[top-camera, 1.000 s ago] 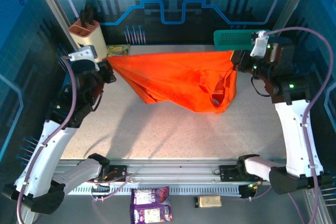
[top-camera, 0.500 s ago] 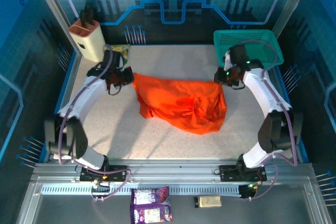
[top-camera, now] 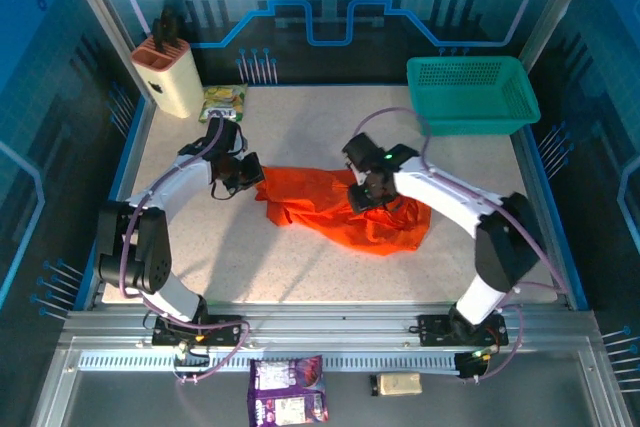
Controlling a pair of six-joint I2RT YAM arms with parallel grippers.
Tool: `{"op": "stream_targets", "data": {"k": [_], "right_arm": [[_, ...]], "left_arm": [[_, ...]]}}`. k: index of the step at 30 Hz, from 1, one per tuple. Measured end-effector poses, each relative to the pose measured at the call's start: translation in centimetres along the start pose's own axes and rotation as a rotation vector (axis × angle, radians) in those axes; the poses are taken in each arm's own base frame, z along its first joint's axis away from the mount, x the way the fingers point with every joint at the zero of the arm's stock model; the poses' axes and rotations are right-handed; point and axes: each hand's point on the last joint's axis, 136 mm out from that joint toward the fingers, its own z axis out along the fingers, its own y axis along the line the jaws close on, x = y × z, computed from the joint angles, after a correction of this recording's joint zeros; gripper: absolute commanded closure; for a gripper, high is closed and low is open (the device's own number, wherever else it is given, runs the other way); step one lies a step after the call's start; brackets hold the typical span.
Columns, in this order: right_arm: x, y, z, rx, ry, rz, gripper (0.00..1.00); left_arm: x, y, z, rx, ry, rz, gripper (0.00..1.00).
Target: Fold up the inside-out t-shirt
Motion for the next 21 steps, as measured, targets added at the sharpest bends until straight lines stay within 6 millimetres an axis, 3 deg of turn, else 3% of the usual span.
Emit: {"op": "stream_targets", "data": {"k": [3,6,21], "right_arm": [[1.1,0.6,2.5,0.083,0.077,-0.053,0.5],[1.2,0.3,3.6,0.151,0.106,-0.051,0.51],[0.0,-1.5,3.6,0.214,0.071,0.076,0.63]], "left_arm": [[0.0,0.0,0.0,0.002,0.002,0.0,1.0],[0.1,-0.1,0.0,0.005,0.004,0.0,1.0],[0.1,-0.1,0.0,0.006,0.003,0.003,1.0]]}}
